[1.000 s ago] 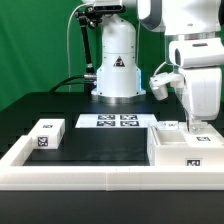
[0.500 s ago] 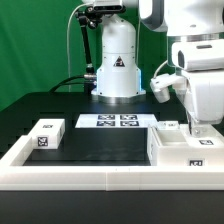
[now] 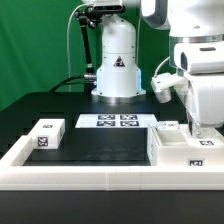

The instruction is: Assemble cabinet

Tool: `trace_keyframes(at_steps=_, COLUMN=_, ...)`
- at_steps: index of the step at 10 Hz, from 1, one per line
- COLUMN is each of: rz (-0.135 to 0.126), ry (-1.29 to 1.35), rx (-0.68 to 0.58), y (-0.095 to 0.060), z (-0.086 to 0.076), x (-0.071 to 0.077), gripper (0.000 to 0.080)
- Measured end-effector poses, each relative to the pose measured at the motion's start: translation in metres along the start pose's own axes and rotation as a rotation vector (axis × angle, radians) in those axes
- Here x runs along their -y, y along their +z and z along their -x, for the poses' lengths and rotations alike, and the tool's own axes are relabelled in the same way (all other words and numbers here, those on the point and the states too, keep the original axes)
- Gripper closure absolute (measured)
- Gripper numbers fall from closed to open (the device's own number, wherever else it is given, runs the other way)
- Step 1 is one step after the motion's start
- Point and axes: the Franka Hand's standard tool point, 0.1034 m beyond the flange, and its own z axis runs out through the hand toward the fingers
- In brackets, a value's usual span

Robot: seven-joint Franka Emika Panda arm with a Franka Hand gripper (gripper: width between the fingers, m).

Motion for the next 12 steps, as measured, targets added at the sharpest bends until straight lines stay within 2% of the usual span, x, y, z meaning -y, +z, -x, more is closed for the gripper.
trace_keyframes(at_steps=1, rz=0.000, ry=0.000, rx=0.000, y=0.000, z=0.000, x=0.000, gripper=0.0514)
trace_keyframes(at_steps=2, rz=0.000, ry=0.000, rx=0.000, y=0.000, z=0.000, x=0.000, gripper=0.0514)
trace_keyframes(at_steps=3, rz=0.000, ry=0.000, rx=0.000, y=0.000, z=0.000, x=0.000, gripper=0.0328)
trace_keyframes(at_steps=4, rz=0.000, ry=0.000, rx=0.000, y=0.000, z=0.000, x=0.000, gripper=0.0193)
trace_keyframes(at_steps=5, rz=0.000, ry=0.000, rx=0.000, y=0.000, z=0.000, x=0.000, gripper=0.0193)
trace_keyframes(at_steps=6, rz=0.000, ry=0.000, rx=0.000, y=0.000, z=0.000, x=0.000, gripper=0.0047)
trace_keyframes(at_steps=7, rz=0.000, ry=0.000, rx=0.000, y=0.000, z=0.000, x=0.000, gripper=0.0014)
trace_keyframes(at_steps=10, rz=0.001, ry=0.000, rx=0.001, y=-0.001, z=0.000, x=0.000, gripper=0.0002)
trace_keyframes(at_steps=12, rz=0.014, ry=0.001, rx=0.009, y=-0.016, z=0.002, x=0.002, gripper=0.0003)
